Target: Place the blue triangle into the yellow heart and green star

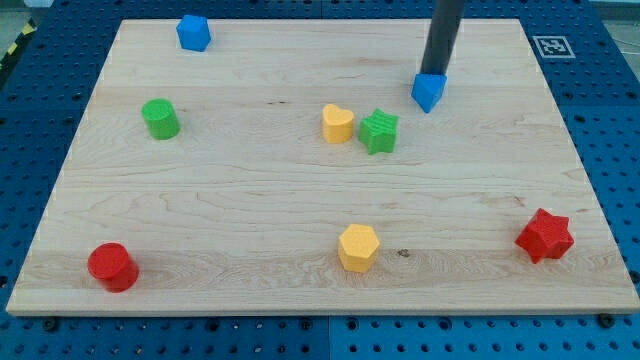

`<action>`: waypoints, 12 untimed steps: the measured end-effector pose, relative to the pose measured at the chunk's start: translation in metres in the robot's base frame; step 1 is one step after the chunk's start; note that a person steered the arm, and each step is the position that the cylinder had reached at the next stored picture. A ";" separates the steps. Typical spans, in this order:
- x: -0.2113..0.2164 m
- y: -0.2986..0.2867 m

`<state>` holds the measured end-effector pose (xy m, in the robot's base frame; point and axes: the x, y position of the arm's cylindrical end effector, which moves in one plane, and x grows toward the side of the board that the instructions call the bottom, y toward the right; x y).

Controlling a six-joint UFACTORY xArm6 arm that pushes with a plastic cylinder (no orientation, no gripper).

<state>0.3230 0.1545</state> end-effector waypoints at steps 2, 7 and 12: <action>0.018 0.024; 0.020 -0.039; 0.028 -0.068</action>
<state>0.3505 0.0861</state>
